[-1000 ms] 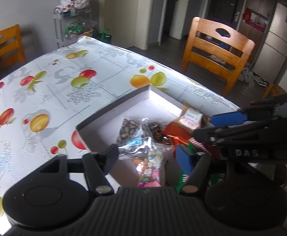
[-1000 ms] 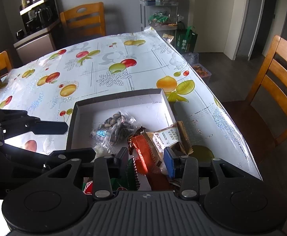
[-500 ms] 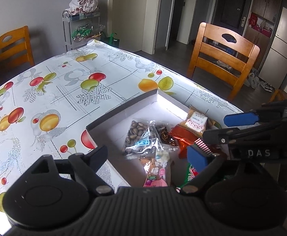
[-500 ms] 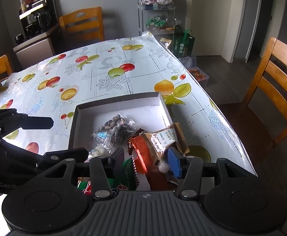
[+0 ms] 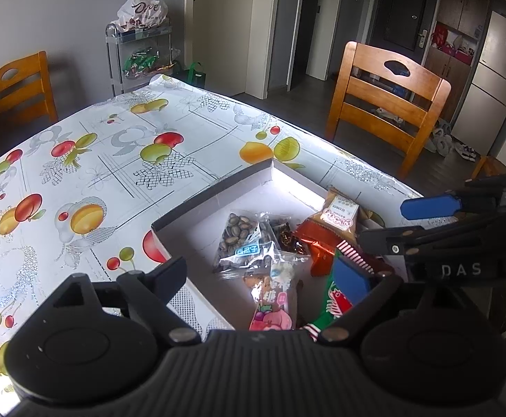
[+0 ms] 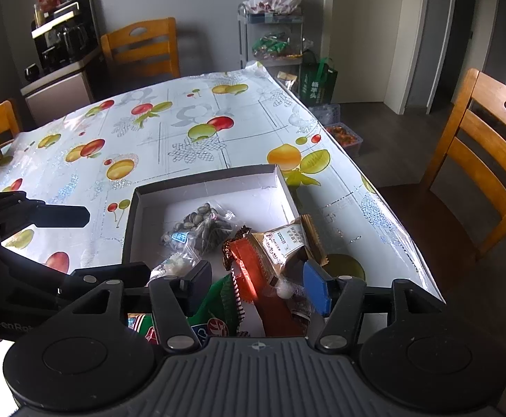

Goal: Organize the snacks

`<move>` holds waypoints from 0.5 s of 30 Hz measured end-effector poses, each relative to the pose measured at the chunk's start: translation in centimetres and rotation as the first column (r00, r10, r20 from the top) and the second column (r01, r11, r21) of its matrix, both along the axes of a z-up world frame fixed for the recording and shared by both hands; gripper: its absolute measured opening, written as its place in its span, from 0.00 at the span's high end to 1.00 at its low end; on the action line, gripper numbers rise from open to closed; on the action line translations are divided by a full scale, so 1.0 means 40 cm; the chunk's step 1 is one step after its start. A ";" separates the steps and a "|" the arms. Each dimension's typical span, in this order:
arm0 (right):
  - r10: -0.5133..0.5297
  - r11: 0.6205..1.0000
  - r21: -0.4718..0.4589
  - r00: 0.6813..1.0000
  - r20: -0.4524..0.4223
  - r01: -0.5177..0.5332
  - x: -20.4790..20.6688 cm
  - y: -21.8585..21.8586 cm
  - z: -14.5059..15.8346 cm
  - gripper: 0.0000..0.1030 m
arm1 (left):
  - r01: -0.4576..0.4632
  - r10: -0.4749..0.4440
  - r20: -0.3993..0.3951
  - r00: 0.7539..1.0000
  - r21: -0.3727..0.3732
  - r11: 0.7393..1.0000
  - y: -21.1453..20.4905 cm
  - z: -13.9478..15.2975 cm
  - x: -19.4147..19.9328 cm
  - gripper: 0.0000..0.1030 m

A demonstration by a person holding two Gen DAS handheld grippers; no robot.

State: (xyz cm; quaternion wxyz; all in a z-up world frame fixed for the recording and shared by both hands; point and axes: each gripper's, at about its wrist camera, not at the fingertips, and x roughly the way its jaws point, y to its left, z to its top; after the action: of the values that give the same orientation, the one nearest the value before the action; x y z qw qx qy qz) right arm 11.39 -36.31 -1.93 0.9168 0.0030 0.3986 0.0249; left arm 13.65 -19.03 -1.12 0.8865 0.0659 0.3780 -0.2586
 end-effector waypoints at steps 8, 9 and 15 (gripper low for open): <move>-0.003 1.000 -0.003 1.000 0.004 0.003 -0.009 0.002 0.001 0.39 | 0.008 -0.008 0.003 1.000 -0.010 1.000 0.007 0.006 -0.007 0.10; -0.003 1.000 -0.003 1.000 0.004 0.003 -0.009 0.003 0.001 0.39 | 0.009 -0.009 0.005 1.000 -0.015 1.000 0.009 0.008 -0.009 0.10; -0.005 1.000 -0.005 1.000 0.006 0.005 -0.015 0.007 0.002 0.38 | 0.016 -0.015 0.016 1.000 -0.021 1.000 0.018 0.022 -0.013 0.10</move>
State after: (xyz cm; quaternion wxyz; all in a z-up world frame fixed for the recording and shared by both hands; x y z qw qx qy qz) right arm 10.81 -36.04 -1.85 0.9180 0.0017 0.3960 0.0215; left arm 13.13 -18.32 -0.24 0.8880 0.0617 0.3678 -0.2688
